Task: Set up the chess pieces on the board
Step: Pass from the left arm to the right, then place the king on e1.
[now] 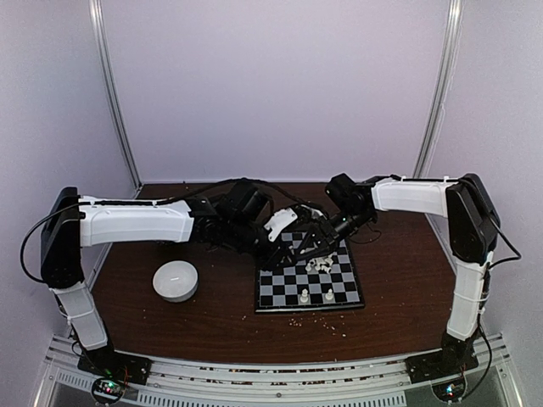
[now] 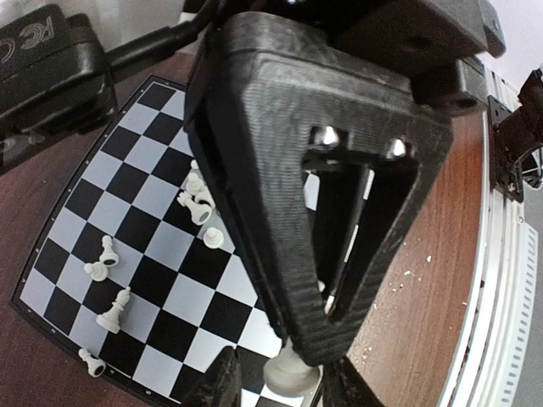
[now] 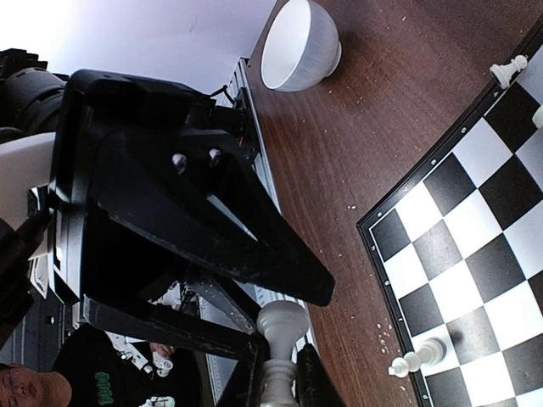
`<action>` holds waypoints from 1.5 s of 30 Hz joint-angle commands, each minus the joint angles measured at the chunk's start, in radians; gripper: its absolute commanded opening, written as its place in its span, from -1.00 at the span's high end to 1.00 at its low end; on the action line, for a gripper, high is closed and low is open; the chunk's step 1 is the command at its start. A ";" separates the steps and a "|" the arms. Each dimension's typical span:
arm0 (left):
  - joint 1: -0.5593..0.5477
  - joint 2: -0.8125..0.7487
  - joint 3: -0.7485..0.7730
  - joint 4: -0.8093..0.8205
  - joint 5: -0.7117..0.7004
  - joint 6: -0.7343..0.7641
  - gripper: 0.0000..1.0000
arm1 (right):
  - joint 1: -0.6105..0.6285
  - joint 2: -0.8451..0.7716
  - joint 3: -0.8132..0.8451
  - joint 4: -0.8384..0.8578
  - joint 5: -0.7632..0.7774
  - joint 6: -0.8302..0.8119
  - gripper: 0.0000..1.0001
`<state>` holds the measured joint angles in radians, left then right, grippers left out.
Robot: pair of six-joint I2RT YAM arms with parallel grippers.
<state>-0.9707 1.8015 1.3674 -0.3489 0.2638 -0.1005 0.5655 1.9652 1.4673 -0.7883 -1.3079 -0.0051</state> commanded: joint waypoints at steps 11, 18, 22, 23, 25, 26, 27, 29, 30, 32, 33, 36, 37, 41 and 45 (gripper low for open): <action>0.024 -0.204 -0.258 0.096 -0.131 -0.050 0.25 | -0.016 -0.234 -0.043 -0.207 0.443 -0.365 0.91; 0.105 -0.273 -0.383 0.199 -0.237 -0.182 0.24 | 0.085 -0.381 -0.125 -0.258 0.807 -0.488 0.90; 0.113 -0.272 -0.399 0.217 -0.283 -0.227 0.24 | 0.167 -0.401 -0.177 -0.227 0.920 -0.503 0.90; 0.114 -0.273 -0.405 0.221 -0.287 -0.233 0.24 | 0.184 -0.397 -0.184 -0.220 0.941 -0.508 0.90; 0.115 -0.270 -0.410 0.223 -0.292 -0.240 0.24 | 0.219 -0.383 -0.195 -0.210 0.984 -0.525 0.90; 0.117 -0.268 -0.410 0.215 -0.291 -0.242 0.24 | 0.237 -0.374 -0.196 -0.208 1.005 -0.535 0.90; 0.118 -0.269 -0.409 0.212 -0.293 -0.244 0.24 | 0.252 -0.367 -0.196 -0.204 1.025 -0.543 0.89; 0.120 -0.270 -0.414 0.212 -0.298 -0.248 0.24 | 0.279 -0.351 -0.196 -0.196 1.049 -0.554 0.89; 0.121 -0.270 -0.416 0.214 -0.300 -0.250 0.24 | 0.288 -0.344 -0.194 -0.189 1.054 -0.557 0.89; 0.121 -0.272 -0.421 0.219 -0.311 -0.263 0.24 | 0.301 -0.328 -0.183 -0.177 1.059 -0.558 0.89; 0.123 -0.274 -0.426 0.225 -0.313 -0.272 0.24 | 0.308 -0.319 -0.175 -0.175 1.059 -0.561 0.89; 0.132 -0.273 -0.436 0.246 -0.314 -0.299 0.24 | 0.326 -0.283 -0.144 -0.185 1.069 -0.579 0.88; 0.134 -0.270 -0.436 0.249 -0.316 -0.306 0.24 | 0.331 -0.271 -0.134 -0.190 1.071 -0.588 0.88; 0.135 -0.274 -0.440 0.261 -0.317 -0.311 0.24 | 0.346 -0.242 -0.121 -0.182 1.079 -0.605 0.87; 0.135 -0.283 -0.450 0.275 -0.325 -0.308 0.24 | 0.352 -0.204 -0.109 -0.186 1.084 -0.614 0.87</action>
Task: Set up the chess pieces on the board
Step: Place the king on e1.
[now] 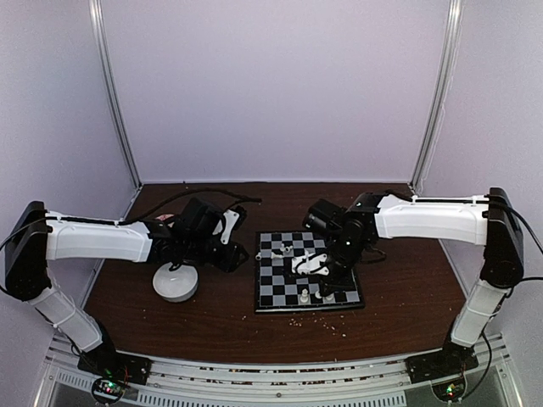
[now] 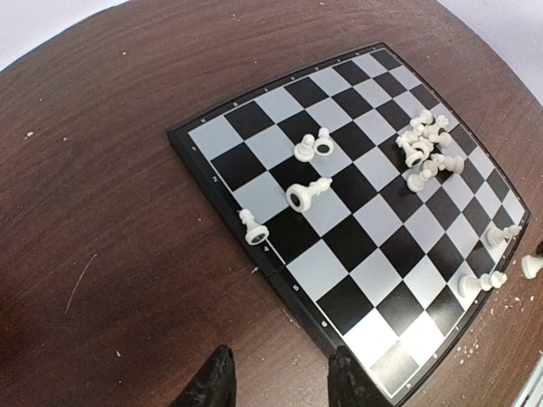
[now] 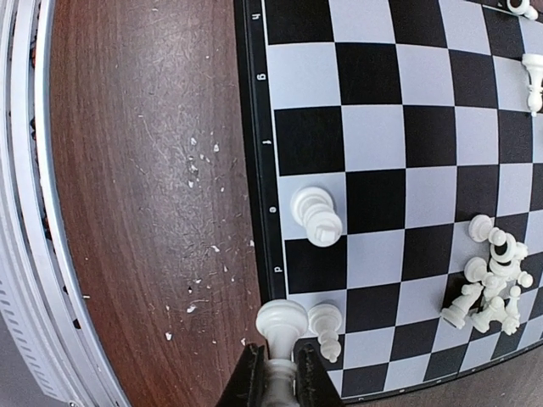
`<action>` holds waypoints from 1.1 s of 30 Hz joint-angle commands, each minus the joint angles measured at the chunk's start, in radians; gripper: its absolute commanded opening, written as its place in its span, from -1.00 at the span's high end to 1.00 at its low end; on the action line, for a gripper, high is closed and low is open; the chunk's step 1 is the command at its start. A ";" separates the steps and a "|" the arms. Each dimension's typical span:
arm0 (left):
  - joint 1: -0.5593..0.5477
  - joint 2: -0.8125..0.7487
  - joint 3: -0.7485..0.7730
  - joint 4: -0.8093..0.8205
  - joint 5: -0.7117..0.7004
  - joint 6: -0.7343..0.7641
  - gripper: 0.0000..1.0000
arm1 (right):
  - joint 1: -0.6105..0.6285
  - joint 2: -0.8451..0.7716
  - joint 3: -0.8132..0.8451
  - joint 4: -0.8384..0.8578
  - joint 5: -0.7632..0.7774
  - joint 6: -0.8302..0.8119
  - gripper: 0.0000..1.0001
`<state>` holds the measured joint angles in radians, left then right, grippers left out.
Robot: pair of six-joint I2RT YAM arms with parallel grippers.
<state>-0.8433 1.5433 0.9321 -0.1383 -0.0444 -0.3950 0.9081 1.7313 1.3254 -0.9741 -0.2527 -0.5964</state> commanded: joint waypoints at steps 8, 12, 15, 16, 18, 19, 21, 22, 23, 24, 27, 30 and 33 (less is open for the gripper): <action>0.007 -0.019 -0.019 0.071 -0.009 -0.013 0.24 | 0.011 0.111 0.054 0.006 0.043 -0.018 0.86; 0.007 -0.021 -0.018 0.066 -0.018 -0.002 0.23 | 0.011 0.120 0.043 0.012 0.054 -0.023 0.84; 0.007 -0.018 -0.019 0.068 -0.019 -0.001 0.24 | 0.011 0.131 0.045 0.013 0.057 -0.022 0.83; 0.007 -0.018 -0.020 0.072 -0.018 -0.004 0.24 | 0.011 0.134 0.048 0.012 0.059 -0.021 0.83; 0.007 -0.015 -0.024 0.076 -0.014 -0.011 0.23 | 0.011 0.143 0.049 0.015 0.068 -0.020 0.83; 0.007 -0.016 -0.025 0.077 -0.013 -0.013 0.24 | 0.011 0.148 0.049 0.016 0.075 -0.018 0.82; 0.007 -0.017 -0.026 0.073 -0.012 -0.016 0.24 | 0.011 0.156 0.049 0.019 0.090 -0.019 0.81; 0.006 -0.018 -0.028 0.071 -0.012 -0.017 0.24 | 0.011 0.158 0.049 0.022 0.094 -0.021 0.80; 0.007 -0.021 -0.031 0.072 -0.015 -0.019 0.24 | 0.011 0.159 0.048 0.027 0.097 -0.021 0.80; 0.007 -0.024 -0.035 0.074 -0.017 -0.020 0.23 | 0.011 0.159 0.045 0.034 0.104 -0.018 0.80; 0.007 -0.026 -0.040 0.076 -0.019 -0.022 0.23 | 0.011 0.166 0.047 0.040 0.108 -0.016 0.79; 0.007 -0.021 -0.037 0.076 -0.014 -0.022 0.24 | 0.012 0.171 0.049 0.041 0.109 -0.017 0.78; 0.007 -0.012 -0.034 0.081 -0.008 -0.024 0.23 | 0.011 0.172 0.049 0.040 0.111 -0.019 0.73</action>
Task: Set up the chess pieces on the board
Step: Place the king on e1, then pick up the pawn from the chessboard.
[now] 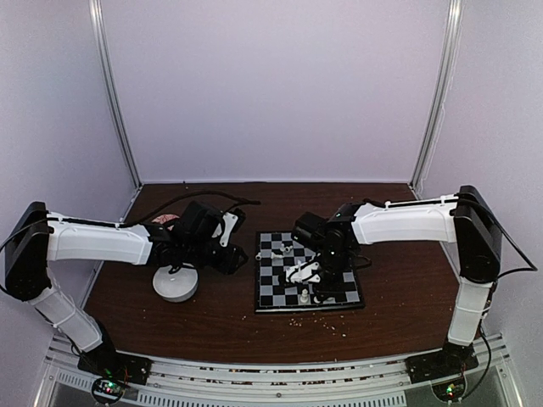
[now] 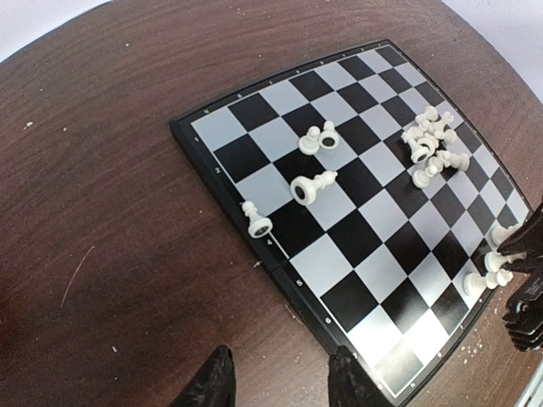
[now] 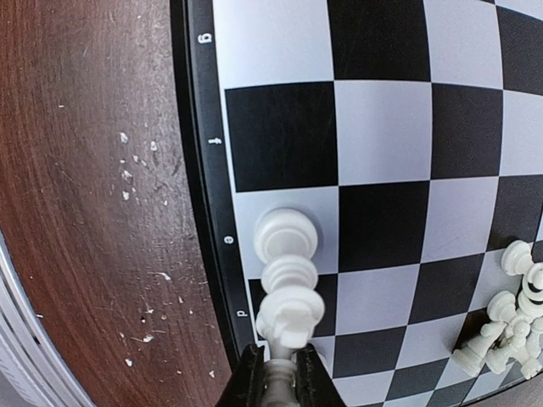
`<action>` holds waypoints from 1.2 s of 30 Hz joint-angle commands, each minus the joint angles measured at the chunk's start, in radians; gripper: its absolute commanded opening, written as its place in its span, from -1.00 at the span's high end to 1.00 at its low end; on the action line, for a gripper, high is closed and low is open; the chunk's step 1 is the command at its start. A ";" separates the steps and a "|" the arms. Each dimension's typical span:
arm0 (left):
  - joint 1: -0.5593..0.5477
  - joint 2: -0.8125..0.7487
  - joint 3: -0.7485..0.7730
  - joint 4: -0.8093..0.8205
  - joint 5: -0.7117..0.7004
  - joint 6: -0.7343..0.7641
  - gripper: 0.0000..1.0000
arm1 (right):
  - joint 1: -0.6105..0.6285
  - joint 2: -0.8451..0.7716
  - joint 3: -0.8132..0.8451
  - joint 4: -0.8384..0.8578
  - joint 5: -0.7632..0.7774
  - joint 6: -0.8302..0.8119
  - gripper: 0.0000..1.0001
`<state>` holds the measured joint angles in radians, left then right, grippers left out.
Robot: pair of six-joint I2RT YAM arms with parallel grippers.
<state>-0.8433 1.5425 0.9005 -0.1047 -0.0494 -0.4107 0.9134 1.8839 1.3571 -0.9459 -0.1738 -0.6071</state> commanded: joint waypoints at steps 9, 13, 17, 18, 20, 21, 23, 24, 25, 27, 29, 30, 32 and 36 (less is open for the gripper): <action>0.007 -0.003 -0.005 0.057 0.013 -0.013 0.23 | 0.006 -0.001 0.003 0.023 0.046 -0.004 0.27; 0.007 -0.004 -0.005 0.056 0.014 -0.011 0.23 | 0.006 -0.024 0.007 0.023 0.046 0.002 0.19; 0.007 -0.006 0.000 0.055 0.014 -0.005 0.23 | 0.004 -0.097 0.035 -0.023 0.016 -0.004 0.12; 0.007 -0.007 0.006 0.052 0.016 -0.001 0.23 | 0.003 -0.125 0.040 -0.048 0.009 -0.015 0.09; 0.007 -0.001 0.018 0.042 0.017 0.012 0.23 | -0.009 -0.184 0.033 -0.077 0.002 -0.049 0.02; 0.007 0.002 0.026 0.035 0.020 0.020 0.21 | -0.021 -0.215 0.027 -0.091 -0.011 -0.060 0.00; 0.006 0.013 0.043 0.023 0.031 0.041 0.14 | -0.060 -0.268 0.024 -0.123 -0.066 -0.078 -0.03; 0.006 0.018 0.050 0.023 0.042 0.053 0.10 | -0.090 -0.291 0.026 -0.141 -0.106 -0.087 -0.03; 0.007 0.022 0.058 0.024 0.059 0.067 0.06 | -0.122 -0.312 0.024 -0.153 -0.149 -0.090 -0.04; 0.007 0.041 0.084 0.008 0.090 0.100 -0.04 | -0.194 -0.354 0.007 -0.156 -0.237 -0.083 -0.05; 0.009 0.081 0.137 -0.040 0.126 0.151 -0.10 | -0.275 -0.392 -0.036 -0.125 -0.322 -0.060 -0.05; 0.014 0.108 0.172 -0.078 0.156 0.181 -0.11 | -0.319 -0.411 -0.074 -0.069 -0.362 -0.043 -0.04; 0.033 0.165 0.262 -0.163 0.224 0.240 -0.10 | -0.429 -0.466 -0.209 0.085 -0.422 0.026 -0.02; 0.066 0.223 0.343 -0.234 0.291 0.339 -0.06 | -0.555 -0.510 -0.391 0.253 -0.506 0.091 -0.01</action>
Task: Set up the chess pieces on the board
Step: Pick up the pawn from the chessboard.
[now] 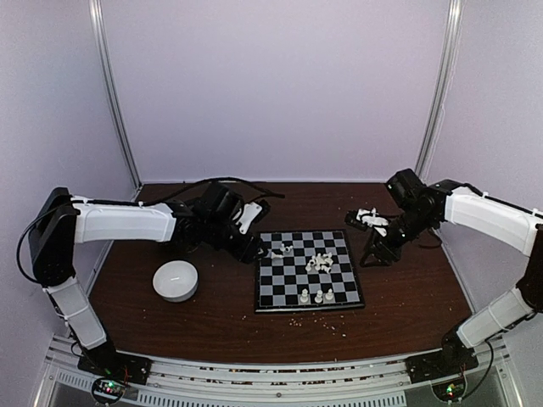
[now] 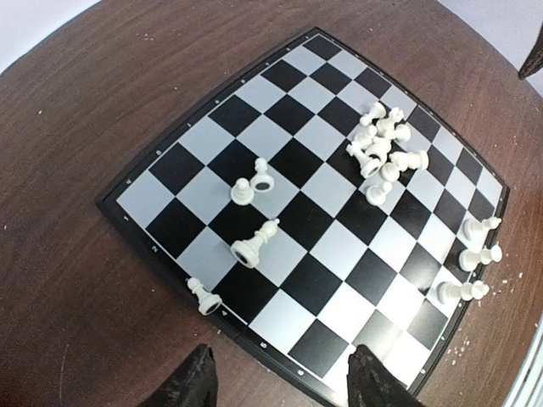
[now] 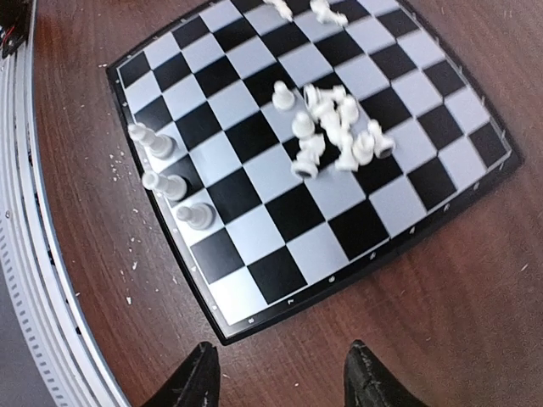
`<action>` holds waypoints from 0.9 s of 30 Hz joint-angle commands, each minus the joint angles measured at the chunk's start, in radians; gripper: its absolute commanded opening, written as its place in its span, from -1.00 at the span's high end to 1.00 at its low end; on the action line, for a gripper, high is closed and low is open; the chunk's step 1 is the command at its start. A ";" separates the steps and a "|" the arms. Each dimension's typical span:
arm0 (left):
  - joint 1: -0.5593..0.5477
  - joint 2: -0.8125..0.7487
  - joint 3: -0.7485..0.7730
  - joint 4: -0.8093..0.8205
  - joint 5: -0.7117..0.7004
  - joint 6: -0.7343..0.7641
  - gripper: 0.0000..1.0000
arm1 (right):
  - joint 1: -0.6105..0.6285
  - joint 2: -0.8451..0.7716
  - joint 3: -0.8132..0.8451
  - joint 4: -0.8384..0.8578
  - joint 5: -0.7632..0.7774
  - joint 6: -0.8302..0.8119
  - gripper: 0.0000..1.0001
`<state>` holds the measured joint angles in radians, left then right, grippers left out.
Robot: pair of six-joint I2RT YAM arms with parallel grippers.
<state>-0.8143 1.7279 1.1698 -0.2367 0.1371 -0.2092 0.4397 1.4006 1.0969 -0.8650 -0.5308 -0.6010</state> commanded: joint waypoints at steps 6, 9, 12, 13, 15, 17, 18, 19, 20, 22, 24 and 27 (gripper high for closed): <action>0.103 0.167 0.229 -0.268 0.097 0.177 0.09 | -0.118 -0.046 -0.156 0.227 -0.160 0.116 -0.01; 0.110 0.212 0.270 -0.303 0.076 0.120 0.06 | -0.118 -0.034 -0.159 0.229 -0.170 0.107 -0.01; 0.110 0.236 0.269 -0.300 0.042 0.023 0.00 | -0.119 -0.017 -0.154 0.217 -0.166 0.097 -0.01; 0.110 0.243 0.268 -0.301 0.027 -0.005 0.00 | -0.118 -0.014 -0.154 0.216 -0.167 0.096 -0.01; 0.110 0.253 0.266 -0.302 0.016 -0.055 0.00 | -0.118 -0.013 -0.152 0.217 -0.172 0.096 -0.01; 0.110 0.260 0.264 -0.293 0.036 -0.087 -0.01 | -0.118 -0.007 -0.152 0.218 -0.176 0.096 -0.01; 0.109 0.262 0.261 -0.286 0.050 -0.099 -0.02 | -0.118 -0.003 -0.150 0.216 -0.177 0.096 0.00; 0.109 0.261 0.258 -0.275 0.066 -0.108 -0.02 | -0.118 0.001 -0.148 0.214 -0.180 0.094 0.00; 0.109 0.262 0.257 -0.268 0.075 -0.117 -0.02 | -0.118 0.007 -0.146 0.211 -0.184 0.092 0.00; 0.108 0.265 0.262 -0.259 0.075 -0.142 -0.02 | -0.118 0.014 -0.144 0.206 -0.189 0.089 0.00; 0.107 0.275 0.275 -0.259 0.075 -0.165 -0.02 | -0.118 0.020 -0.141 0.205 -0.191 0.088 0.00; 0.107 0.299 0.308 -0.282 0.051 -0.188 0.00 | -0.118 0.025 -0.138 0.202 -0.191 0.089 0.01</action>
<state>-0.7021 1.9919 1.4239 -0.5259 0.1963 -0.3344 0.3283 1.4162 0.9279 -0.6613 -0.7033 -0.5087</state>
